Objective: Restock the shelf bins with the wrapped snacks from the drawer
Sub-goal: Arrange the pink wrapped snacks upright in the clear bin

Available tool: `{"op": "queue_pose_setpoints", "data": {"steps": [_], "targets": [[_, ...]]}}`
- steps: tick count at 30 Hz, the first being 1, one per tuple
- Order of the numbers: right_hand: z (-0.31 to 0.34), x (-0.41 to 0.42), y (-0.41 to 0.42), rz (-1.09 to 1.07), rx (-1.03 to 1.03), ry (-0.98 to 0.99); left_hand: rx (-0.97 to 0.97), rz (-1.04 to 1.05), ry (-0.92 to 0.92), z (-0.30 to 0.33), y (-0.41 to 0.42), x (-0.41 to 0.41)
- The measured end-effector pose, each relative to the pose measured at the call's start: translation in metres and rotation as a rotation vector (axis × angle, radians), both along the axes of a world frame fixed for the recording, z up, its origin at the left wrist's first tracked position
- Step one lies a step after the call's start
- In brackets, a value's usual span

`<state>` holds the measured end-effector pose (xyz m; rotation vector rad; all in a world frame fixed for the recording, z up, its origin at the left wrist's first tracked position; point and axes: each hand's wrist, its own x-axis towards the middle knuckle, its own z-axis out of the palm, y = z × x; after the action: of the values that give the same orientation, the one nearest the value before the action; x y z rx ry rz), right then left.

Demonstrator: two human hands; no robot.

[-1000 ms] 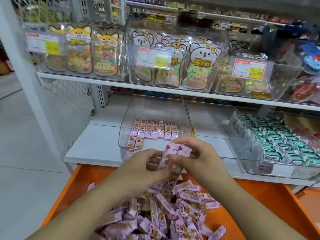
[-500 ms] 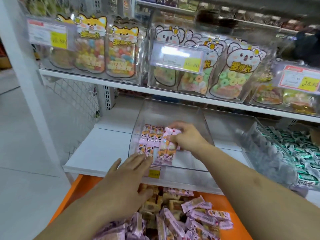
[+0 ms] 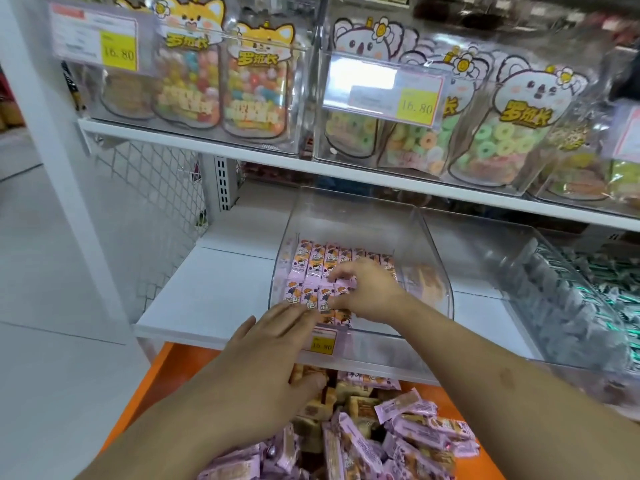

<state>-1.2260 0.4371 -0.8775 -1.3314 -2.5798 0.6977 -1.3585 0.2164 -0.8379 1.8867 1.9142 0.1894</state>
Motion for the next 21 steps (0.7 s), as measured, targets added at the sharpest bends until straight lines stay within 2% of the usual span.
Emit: {"op": "queue_pose_setpoints", "data": {"steps": [6, 14, 21], "targets": [[0.0, 0.005, -0.003, 0.056, -0.08, -0.049, -0.002, 0.011, 0.006, 0.001, 0.0, 0.003], [0.006, 0.011, -0.008, 0.085, -0.053, -0.086, 0.008, 0.017, 0.006, 0.0, 0.0, 0.006], [0.047, 0.043, -0.045, 0.063, 0.098, -0.045, 0.025, 0.018, 0.046, -0.005, -0.01, 0.01]]}}
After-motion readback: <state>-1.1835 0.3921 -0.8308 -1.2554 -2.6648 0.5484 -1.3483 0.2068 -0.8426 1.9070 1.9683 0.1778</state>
